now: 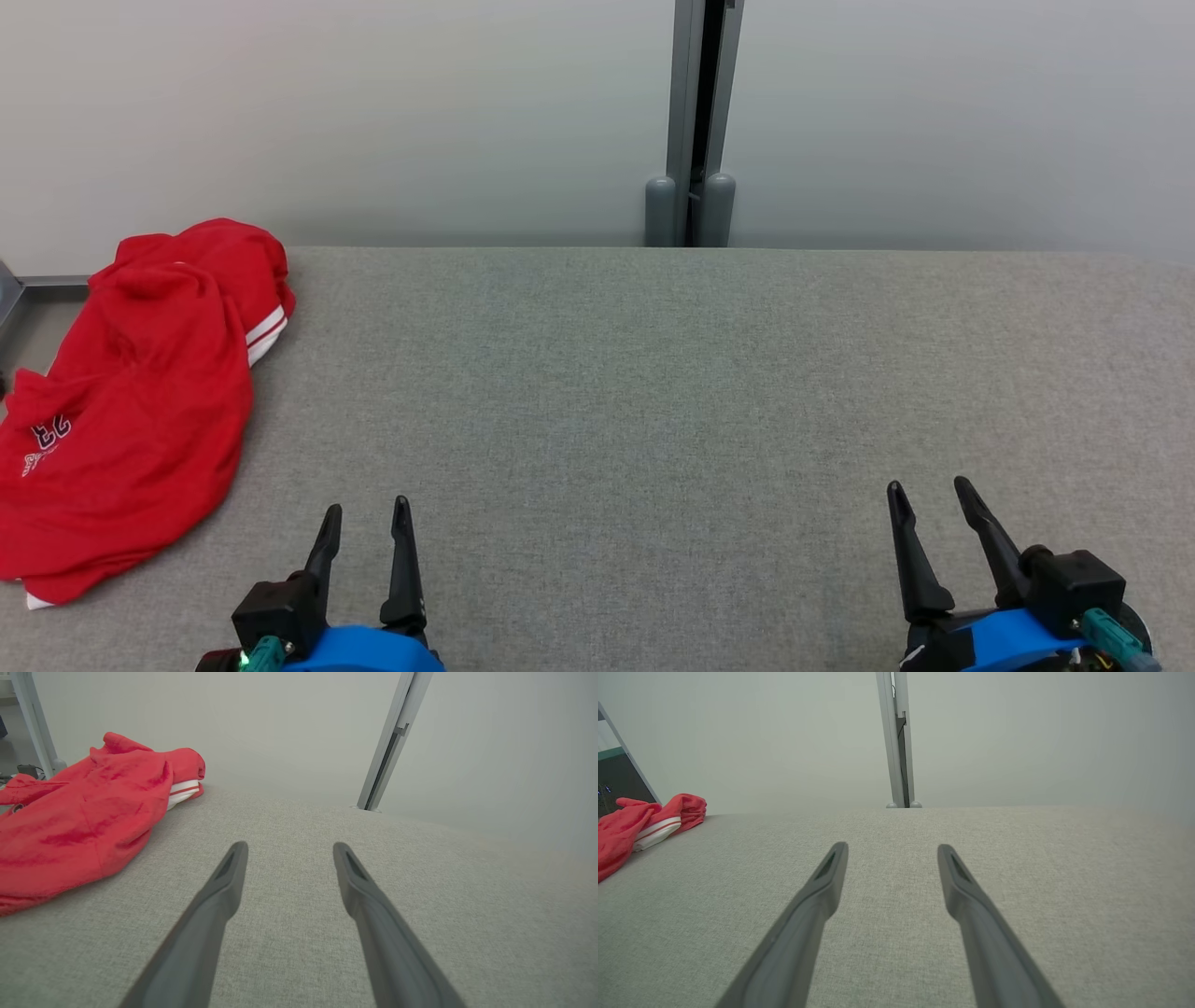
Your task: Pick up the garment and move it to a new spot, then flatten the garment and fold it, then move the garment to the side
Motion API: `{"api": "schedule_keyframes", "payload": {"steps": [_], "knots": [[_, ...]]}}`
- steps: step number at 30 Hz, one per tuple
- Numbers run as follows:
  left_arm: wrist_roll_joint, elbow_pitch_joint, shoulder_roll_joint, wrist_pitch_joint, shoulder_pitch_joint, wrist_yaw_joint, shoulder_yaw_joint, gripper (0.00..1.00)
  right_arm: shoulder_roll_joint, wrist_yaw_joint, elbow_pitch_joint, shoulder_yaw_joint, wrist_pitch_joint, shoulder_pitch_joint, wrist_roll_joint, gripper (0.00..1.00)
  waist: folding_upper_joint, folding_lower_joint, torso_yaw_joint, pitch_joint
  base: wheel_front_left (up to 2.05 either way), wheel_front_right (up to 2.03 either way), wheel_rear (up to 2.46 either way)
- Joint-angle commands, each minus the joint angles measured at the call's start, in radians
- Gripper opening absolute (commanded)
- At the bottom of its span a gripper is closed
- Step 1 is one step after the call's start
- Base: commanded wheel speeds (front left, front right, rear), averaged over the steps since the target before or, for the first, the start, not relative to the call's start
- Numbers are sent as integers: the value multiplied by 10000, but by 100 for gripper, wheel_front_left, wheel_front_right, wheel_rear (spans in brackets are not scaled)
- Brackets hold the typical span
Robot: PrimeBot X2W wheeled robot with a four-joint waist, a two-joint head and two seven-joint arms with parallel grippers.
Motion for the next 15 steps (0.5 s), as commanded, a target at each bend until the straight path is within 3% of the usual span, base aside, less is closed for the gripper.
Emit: {"api": "schedule_keyframes", "payload": {"steps": [1,15], "knots": [[170,2,33,-100,-95,60,-45,100,-68,19,-59,14,-85,-17,-201,100,0,0,1,6,0,0,0],[937,165,35,-346,-145,184,-203,100,-73,14,-51,46,-337,-20,-1172,100,0,0,7,105,0,0,0]]}}
